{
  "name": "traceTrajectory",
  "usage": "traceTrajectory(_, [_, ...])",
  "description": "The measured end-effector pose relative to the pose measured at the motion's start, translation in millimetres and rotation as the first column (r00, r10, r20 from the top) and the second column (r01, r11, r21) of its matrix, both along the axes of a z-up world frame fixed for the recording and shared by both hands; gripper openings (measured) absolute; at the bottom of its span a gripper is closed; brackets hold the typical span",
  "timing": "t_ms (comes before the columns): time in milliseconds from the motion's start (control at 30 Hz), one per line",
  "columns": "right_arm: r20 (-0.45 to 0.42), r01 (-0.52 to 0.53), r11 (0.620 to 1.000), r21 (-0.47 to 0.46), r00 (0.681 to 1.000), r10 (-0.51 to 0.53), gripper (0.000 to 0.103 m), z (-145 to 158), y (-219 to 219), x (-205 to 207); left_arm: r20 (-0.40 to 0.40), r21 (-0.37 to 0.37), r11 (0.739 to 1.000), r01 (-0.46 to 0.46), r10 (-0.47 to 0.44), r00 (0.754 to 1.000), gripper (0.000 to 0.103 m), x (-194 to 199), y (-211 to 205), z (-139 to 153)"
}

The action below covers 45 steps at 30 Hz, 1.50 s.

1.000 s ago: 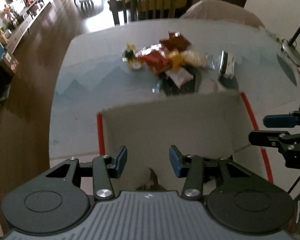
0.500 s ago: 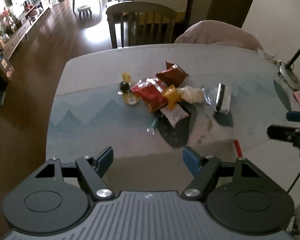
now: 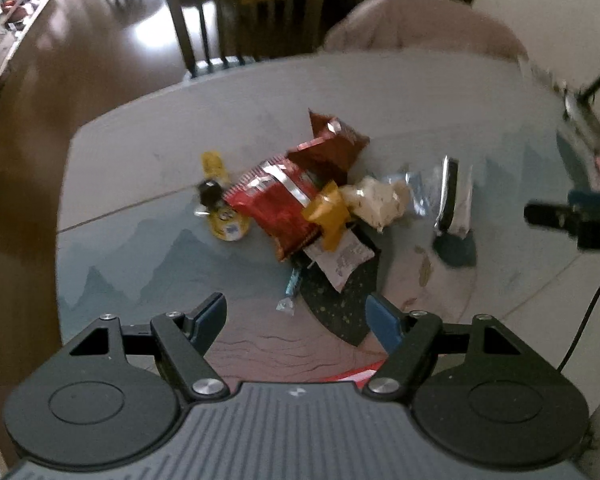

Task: Organize snacks
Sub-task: 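Move both grippers back to the snack pile, then grasp the silver wrapped bar with the right gripper while the left grasps the blue candy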

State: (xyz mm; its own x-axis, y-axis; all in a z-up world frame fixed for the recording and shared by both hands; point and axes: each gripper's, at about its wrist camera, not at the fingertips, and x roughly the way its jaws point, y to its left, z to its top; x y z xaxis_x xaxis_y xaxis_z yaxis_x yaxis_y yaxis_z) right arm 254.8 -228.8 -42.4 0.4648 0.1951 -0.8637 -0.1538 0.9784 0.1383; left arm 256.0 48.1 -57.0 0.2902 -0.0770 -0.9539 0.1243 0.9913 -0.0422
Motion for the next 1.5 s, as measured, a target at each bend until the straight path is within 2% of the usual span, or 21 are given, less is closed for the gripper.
traceTrajectory(133, [-0.050, 0.022, 1.000, -0.005, 0.998, -0.023, 0.102, -25, -3, 25, -0.091, 0.051, 0.998, 0.026, -0.021, 0.996, 0.076, 22, -7, -42])
traceTrajectory(233, [-0.083, 0.049, 0.999, -0.021, 0.995, -0.051, 0.101, -43, -6, 40, -0.123, 0.080, 0.995, 0.055, -0.045, 0.991, 0.076, 35, -10, -63])
traceTrajectory(400, [-0.143, 0.099, 0.995, -0.019, 0.985, -0.100, 0.096, -72, -10, 65, -0.171, 0.079, 0.994, 0.074, -0.060, 0.983, 0.076, 55, -7, -88])
traceTrajectory(533, [-0.170, 0.117, 0.993, -0.020, 0.978, -0.118, 0.093, -89, -7, 77, -0.230, 0.038, 0.997, 0.066, -0.056, 0.972, 0.075, 68, -3, -106])
traceTrajectory(633, [-0.187, 0.123, 0.992, -0.018, 0.975, -0.124, 0.090, -99, -5, 84, -0.264, 0.043, 0.995, 0.093, -0.079, 0.961, 0.058, 72, -3, -120])
traceTrajectory(700, [-0.195, 0.126, 0.992, -0.021, 0.972, -0.127, 0.087, -104, -4, 86, -0.285, 0.048, 0.993, 0.106, -0.088, 0.954, 0.054, 72, -4, -128])
traceTrajectory(800, [-0.206, 0.122, 0.992, -0.024, 0.971, -0.124, 0.083, -111, -3, 89, -0.291, 0.050, 0.991, 0.126, -0.106, 0.951, 0.044, 72, -6, -135])
traceTrajectory(867, [-0.212, 0.125, 0.992, -0.030, 0.969, -0.129, 0.082, -115, -3, 91, -0.294, 0.062, 0.989, 0.133, -0.109, 0.949, 0.033, 71, -8, -139])
traceTrajectory(967, [-0.210, 0.133, 0.990, -0.046, 0.968, -0.139, 0.077, -119, -2, 94, -0.290, 0.073, 0.988, 0.138, -0.111, 0.950, 0.030, 70, -11, -143])
traceTrajectory(1067, [-0.210, 0.142, 0.988, -0.064, 0.966, -0.152, 0.073, -123, -1, 96, -0.282, 0.073, 0.987, 0.141, -0.115, 0.953, 0.019, 71, -14, -144])
traceTrajectory(1200, [-0.214, 0.147, 0.986, -0.072, 0.964, -0.160, 0.064, -128, 2, 99, -0.267, 0.066, 0.988, 0.143, -0.120, 0.956, 0.013, 72, -16, -144])
traceTrajectory(1333, [-0.216, 0.152, 0.986, -0.063, 0.963, -0.162, 0.051, -130, 4, 97, -0.254, 0.056, 0.990, 0.131, -0.113, 0.961, 0.012, 71, -16, -142])
traceTrajectory(1500, [-0.196, 0.165, 0.985, -0.053, 0.965, -0.172, 0.045, -129, -3, 93, -0.245, 0.047, 0.996, 0.080, -0.066, 0.967, 0.012, 68, -7, -138])
